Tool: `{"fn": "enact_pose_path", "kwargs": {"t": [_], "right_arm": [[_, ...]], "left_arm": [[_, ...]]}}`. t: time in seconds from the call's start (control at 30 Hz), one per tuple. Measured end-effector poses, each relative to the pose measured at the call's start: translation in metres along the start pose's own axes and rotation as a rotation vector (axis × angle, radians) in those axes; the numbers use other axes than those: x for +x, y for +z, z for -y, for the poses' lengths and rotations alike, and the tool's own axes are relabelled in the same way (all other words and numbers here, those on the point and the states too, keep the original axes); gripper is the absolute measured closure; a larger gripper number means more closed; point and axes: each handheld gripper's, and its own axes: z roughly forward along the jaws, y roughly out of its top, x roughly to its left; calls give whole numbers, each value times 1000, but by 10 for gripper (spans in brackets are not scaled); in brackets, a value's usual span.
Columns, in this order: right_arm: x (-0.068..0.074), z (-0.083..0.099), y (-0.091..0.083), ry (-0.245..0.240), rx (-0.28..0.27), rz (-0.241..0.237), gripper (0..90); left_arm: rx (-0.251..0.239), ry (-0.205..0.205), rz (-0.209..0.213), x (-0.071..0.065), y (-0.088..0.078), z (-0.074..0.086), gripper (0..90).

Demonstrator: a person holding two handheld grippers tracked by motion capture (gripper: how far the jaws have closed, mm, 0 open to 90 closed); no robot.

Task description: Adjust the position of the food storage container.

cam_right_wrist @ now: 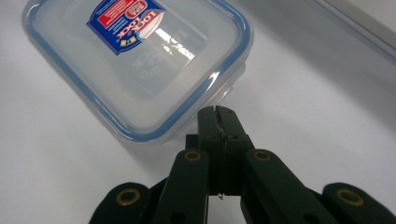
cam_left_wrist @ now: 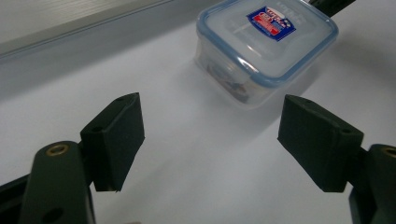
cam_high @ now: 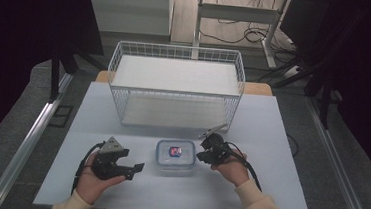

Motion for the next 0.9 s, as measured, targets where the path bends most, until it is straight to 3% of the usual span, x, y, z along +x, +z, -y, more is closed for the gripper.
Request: {"fn": "enact_pose_path", "kwargs": {"t": [0.37, 0.57, 0.63, 0.67, 0.77, 0.8, 0.83, 0.87, 0.9], "right_arm": [[8, -1, 2, -32, -1, -34, 899], [7, 4, 1, -24, -12, -39, 899], [6, 8, -7, -23, -35, -33, 899], [4, 15, -19, -3, -92, -29, 898], [2, 28, -33, 22, -154, -25, 883], [2, 34, -37, 35, -179, -28, 836], [2, 39, -41, 45, -207, -35, 717], [2, 44, -45, 69, -249, -31, 465], [3, 49, -48, 108, -283, -7, 324]], "left_arm": [[-1, -9, -5, 1, 1, 1, 225], [-5, -11, -13, 2, 0, 1, 225], [-6, -14, -16, 3, 0, 2, 225], [-7, -20, -19, 4, 1, 3, 226], [-7, -24, -22, 4, 0, 3, 226], [-8, -23, -25, 4, 0, 3, 226], [-9, -23, -27, 4, -1, 3, 226], [-9, -23, -27, 4, -1, 3, 226], [-11, -22, -28, 4, -1, 3, 226]]}}
